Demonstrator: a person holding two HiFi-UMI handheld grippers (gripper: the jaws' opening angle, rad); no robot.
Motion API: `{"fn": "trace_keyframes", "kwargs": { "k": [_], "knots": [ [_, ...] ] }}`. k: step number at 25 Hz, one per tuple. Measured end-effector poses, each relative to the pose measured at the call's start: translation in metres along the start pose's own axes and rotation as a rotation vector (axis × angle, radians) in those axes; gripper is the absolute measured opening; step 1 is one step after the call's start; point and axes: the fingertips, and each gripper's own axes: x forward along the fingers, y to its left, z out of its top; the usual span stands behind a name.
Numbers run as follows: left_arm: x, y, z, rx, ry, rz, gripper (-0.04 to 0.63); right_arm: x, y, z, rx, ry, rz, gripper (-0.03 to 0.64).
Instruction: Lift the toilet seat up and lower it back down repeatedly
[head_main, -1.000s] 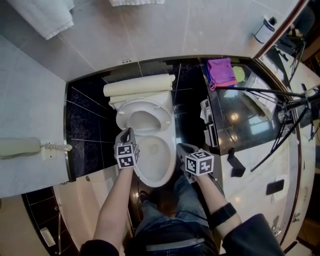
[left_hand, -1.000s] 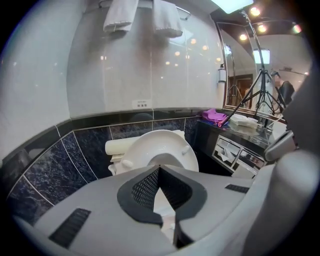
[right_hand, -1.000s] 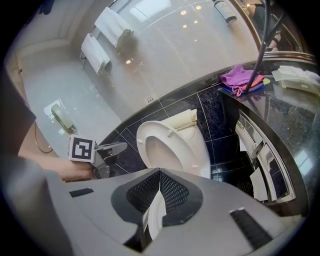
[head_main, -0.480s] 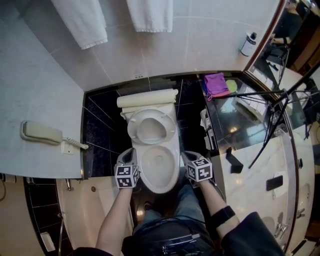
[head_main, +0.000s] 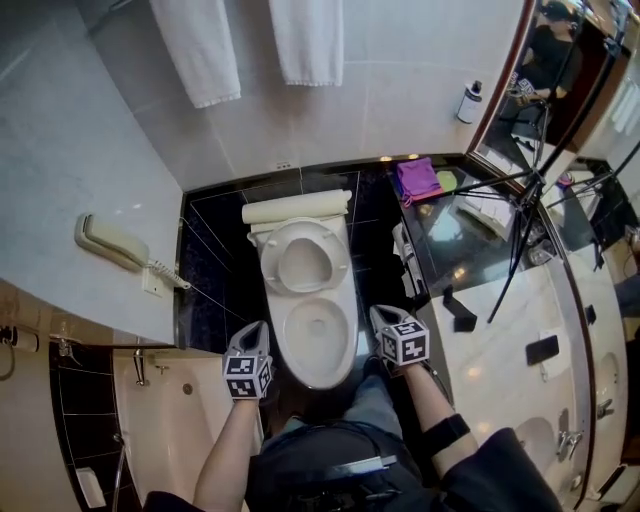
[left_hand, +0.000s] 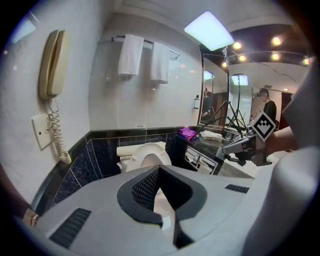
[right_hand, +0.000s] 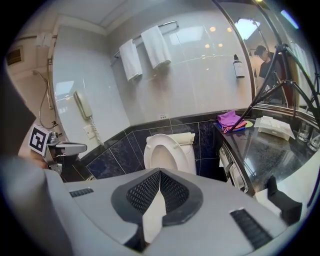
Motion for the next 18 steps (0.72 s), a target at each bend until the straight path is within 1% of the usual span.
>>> {"fn": "trace_keyframes", "kwargs": {
  "k": [4, 7, 9, 13, 18],
  "knots": [
    [-0.024, -0.002, -0.004, 0.004, -0.018, -0.013, 0.0, -0.019, 0.009, -0.01, 0.008, -0.019, -0.017, 0.018],
    [-0.038, -0.007, -0.008, -0.02, -0.032, -0.02, 0.0, -0.032, 0.011, -0.023, 0.015, -0.019, -0.026, 0.018],
    [-0.046, -0.01, -0.012, -0.022, -0.035, -0.026, 0.0, -0.04, 0.013, -0.031, 0.022, -0.02, -0.028, 0.018],
    [-0.055, -0.015, -0.019, -0.025, -0.038, -0.031, 0.0, -0.048, 0.015, -0.034, 0.029, -0.029, -0.031, 0.018],
    [-0.06, -0.016, -0.03, -0.042, -0.038, -0.014, 0.0, -0.05, 0.018, -0.037, 0.032, -0.033, -0.024, 0.018]
  ]
}}
